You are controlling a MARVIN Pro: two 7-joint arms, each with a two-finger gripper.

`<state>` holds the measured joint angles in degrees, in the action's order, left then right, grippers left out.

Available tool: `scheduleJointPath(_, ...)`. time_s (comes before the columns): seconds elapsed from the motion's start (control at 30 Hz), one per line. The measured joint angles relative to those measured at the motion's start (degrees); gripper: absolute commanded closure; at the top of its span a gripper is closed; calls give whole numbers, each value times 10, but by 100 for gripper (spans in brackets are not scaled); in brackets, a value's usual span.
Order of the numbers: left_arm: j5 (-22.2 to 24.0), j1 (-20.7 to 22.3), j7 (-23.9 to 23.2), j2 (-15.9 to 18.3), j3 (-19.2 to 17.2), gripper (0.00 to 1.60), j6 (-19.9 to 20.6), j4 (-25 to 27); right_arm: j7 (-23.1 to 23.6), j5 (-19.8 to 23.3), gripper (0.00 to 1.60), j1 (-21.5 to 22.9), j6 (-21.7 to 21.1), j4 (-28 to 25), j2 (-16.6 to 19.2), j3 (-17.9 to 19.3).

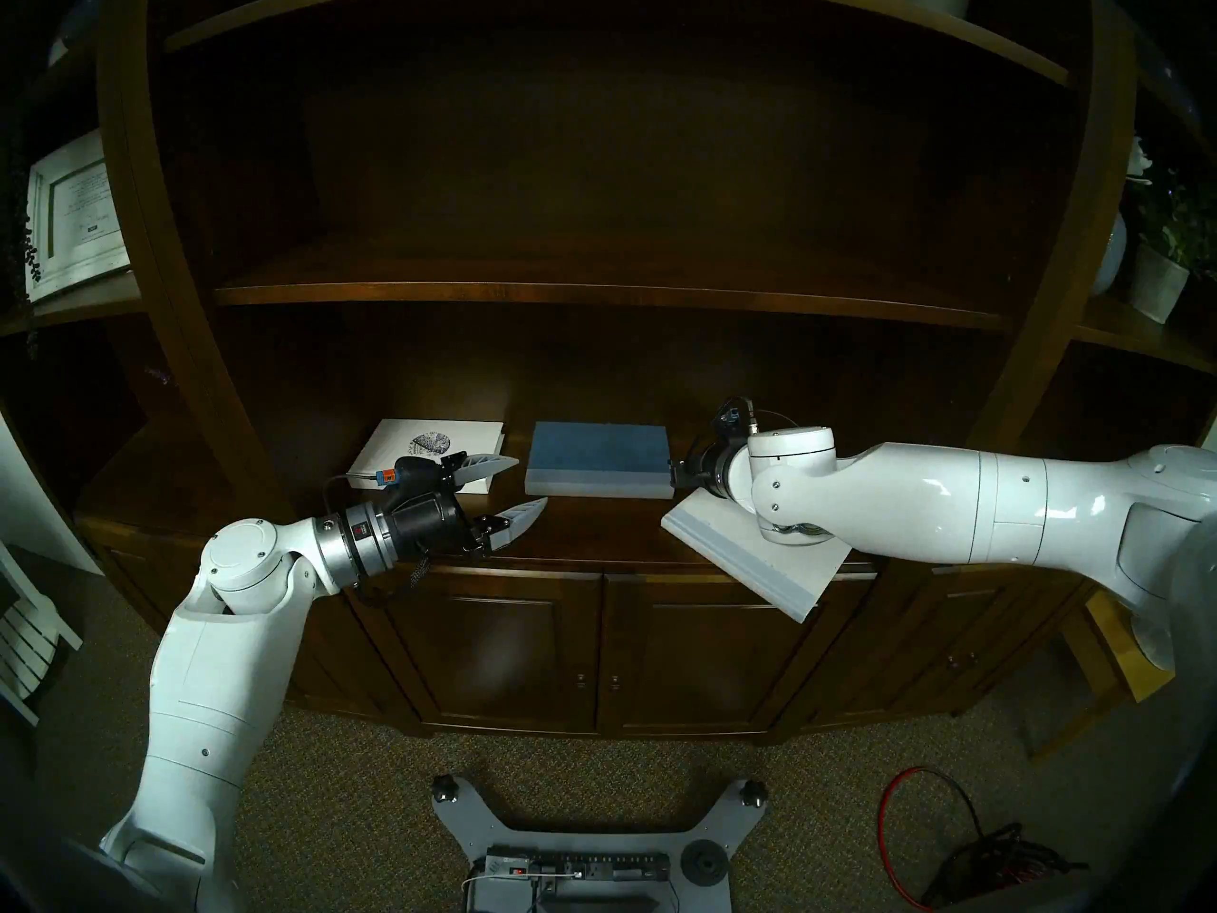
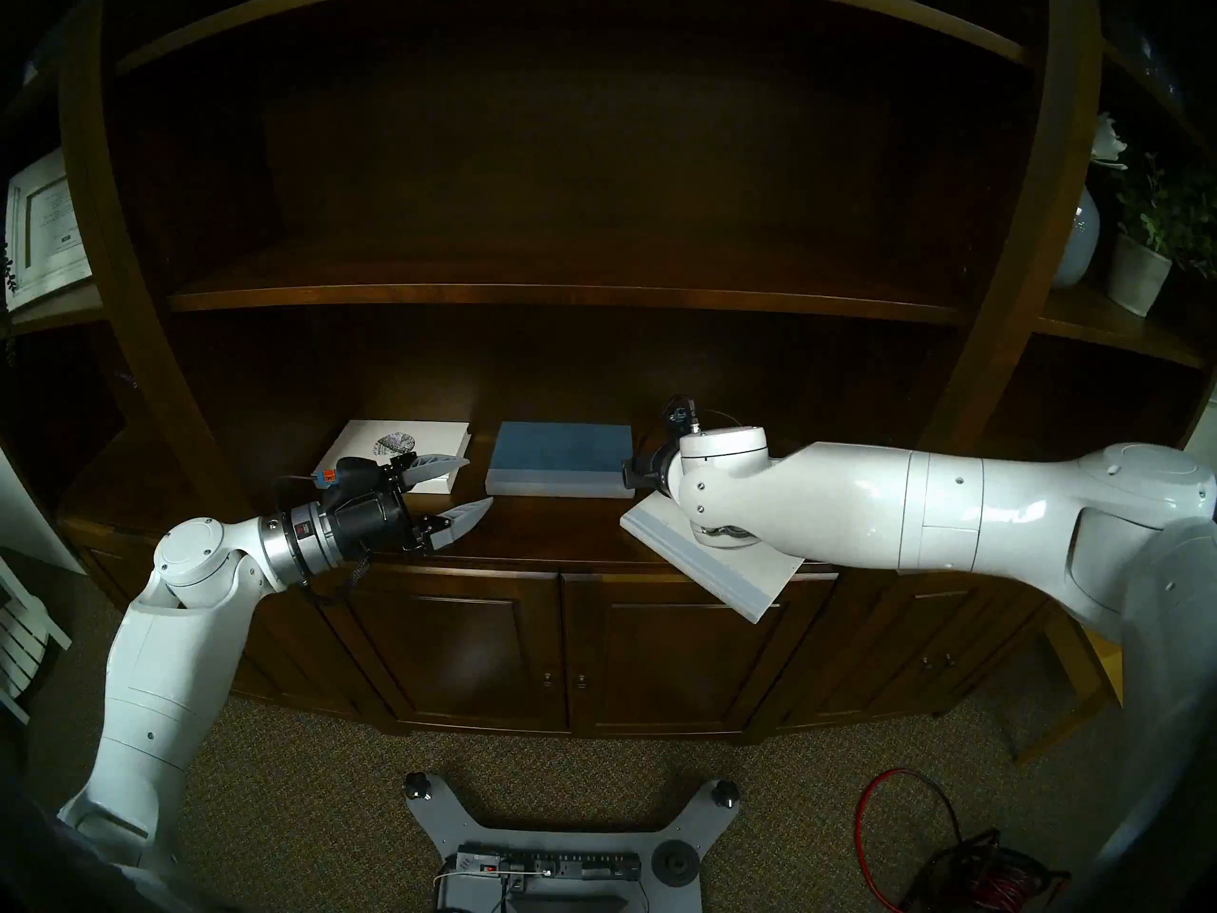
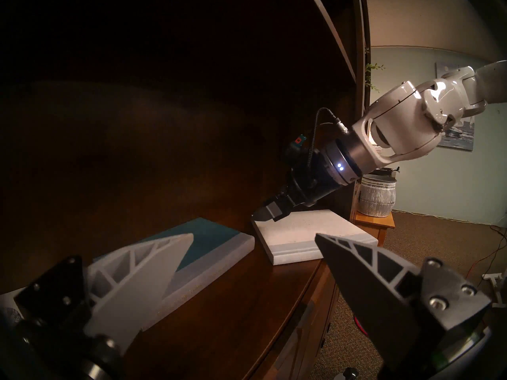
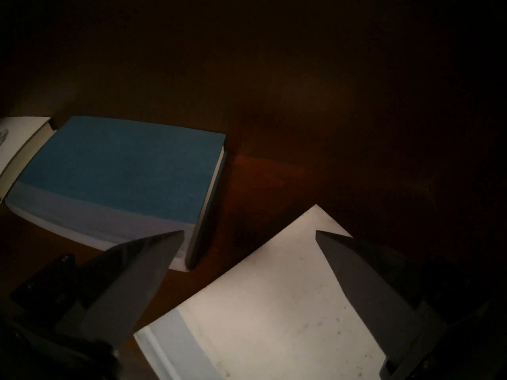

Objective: Close the books and align them horizontally on the shelf

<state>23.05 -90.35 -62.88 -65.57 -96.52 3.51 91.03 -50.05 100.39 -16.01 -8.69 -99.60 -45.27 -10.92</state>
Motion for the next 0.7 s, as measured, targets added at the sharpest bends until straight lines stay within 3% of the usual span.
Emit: scheduleJointPath(0.7, -6, -1, -3, -3, -1, 0, 0, -3, -94, 55, 0, -21, 6, -196, 45, -37)
